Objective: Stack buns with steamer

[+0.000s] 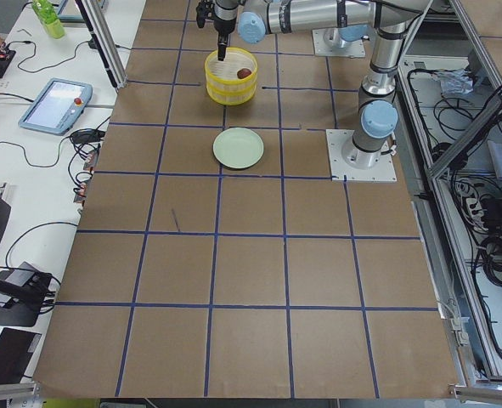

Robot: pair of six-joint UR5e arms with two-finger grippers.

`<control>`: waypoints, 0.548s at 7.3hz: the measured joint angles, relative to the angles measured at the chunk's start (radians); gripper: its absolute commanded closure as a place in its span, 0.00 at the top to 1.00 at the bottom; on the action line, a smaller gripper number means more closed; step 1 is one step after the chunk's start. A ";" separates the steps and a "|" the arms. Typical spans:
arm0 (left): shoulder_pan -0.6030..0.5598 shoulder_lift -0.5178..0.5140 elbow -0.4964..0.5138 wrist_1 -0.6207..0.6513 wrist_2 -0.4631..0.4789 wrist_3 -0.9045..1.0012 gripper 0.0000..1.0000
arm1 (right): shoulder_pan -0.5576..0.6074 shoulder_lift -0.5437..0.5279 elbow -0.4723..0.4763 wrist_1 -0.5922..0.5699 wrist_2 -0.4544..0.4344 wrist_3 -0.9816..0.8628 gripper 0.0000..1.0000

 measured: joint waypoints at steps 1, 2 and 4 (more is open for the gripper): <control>0.055 0.033 0.008 -0.074 0.019 0.098 1.00 | 0.000 0.000 0.000 0.000 0.000 0.000 1.00; 0.119 0.070 0.014 -0.154 0.047 0.180 1.00 | 0.000 0.000 0.000 0.000 0.000 0.000 1.00; 0.191 0.135 0.018 -0.246 0.117 0.266 1.00 | -0.003 0.000 0.001 0.000 0.000 -0.001 1.00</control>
